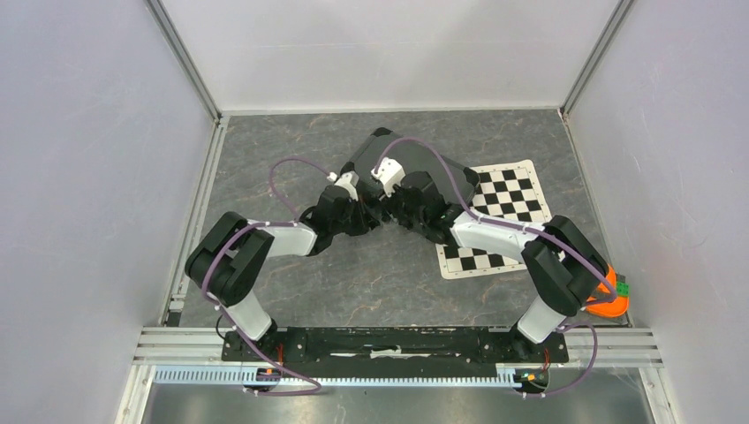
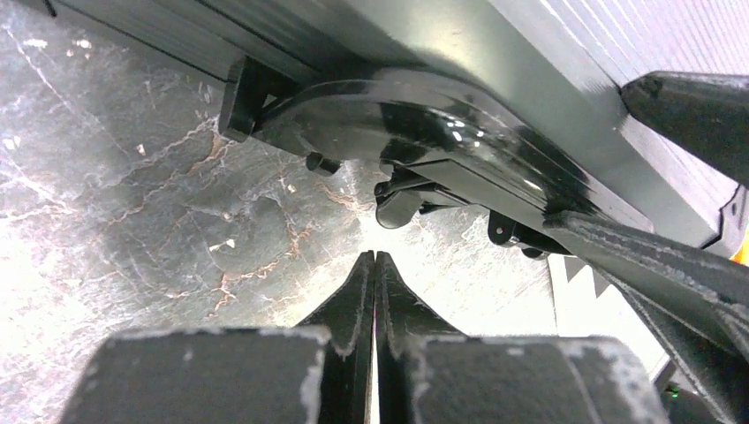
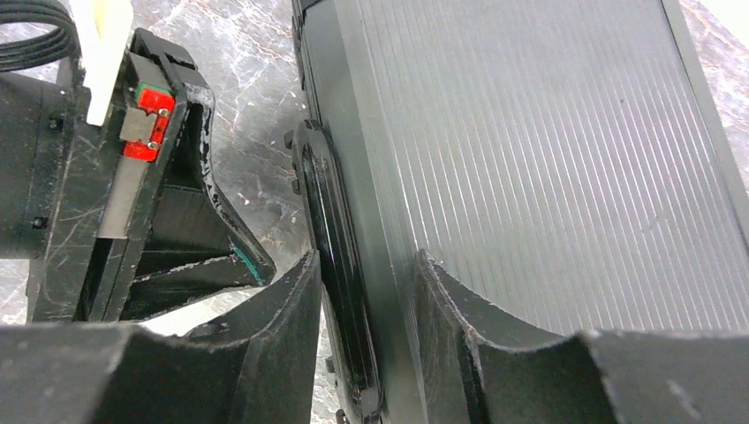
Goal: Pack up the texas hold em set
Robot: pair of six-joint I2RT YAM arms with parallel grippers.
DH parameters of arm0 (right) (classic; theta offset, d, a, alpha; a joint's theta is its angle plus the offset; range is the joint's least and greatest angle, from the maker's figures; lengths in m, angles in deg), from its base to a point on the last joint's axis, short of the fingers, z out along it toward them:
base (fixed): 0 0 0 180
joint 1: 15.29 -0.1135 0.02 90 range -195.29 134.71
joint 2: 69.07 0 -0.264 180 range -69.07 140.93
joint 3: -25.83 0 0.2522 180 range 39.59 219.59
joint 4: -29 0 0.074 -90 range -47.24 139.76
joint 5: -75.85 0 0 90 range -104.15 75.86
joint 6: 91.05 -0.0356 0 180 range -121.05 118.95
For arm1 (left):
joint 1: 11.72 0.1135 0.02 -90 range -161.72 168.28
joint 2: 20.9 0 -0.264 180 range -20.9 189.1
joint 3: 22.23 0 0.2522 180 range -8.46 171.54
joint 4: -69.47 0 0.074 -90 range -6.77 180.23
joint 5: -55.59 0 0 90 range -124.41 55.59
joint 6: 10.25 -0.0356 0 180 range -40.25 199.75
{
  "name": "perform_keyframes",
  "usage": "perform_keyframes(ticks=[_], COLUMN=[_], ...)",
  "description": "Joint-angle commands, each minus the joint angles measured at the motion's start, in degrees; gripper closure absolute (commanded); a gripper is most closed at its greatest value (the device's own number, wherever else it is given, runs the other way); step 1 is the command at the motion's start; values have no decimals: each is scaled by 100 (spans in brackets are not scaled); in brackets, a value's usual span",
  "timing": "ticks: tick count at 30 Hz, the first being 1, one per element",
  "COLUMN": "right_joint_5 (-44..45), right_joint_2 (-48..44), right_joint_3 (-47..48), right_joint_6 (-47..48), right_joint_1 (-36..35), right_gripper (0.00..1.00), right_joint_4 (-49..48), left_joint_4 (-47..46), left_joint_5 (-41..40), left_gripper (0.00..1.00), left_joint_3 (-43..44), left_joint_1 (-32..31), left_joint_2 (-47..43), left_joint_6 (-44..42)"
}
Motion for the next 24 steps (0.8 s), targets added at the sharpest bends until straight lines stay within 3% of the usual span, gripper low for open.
perform_keyframes(ticks=[1,8,14,24], right_joint_5=[-633,-637,-759,-1286], right_joint_2=[367,165,-16,-156], right_joint_3=[-557,-840,-1103,-1374], right_joint_6=[-609,-852,-1245,-1526], right_joint_1=[205,389,606,914], right_gripper=[70,72,79,81], right_joint_4=[1212,804,489,128], left_joint_4=[127,1495,1505,1550], left_joint_5=[250,-690,-837,-933], left_gripper=[98,98,98,98], left_joint_3=[294,1153,1235,1316], left_joint_1=[-43,-672,-686,-687], left_joint_2=[-228,-124,41,159], left_joint_6=[-866,-2148,-2071,-2085])
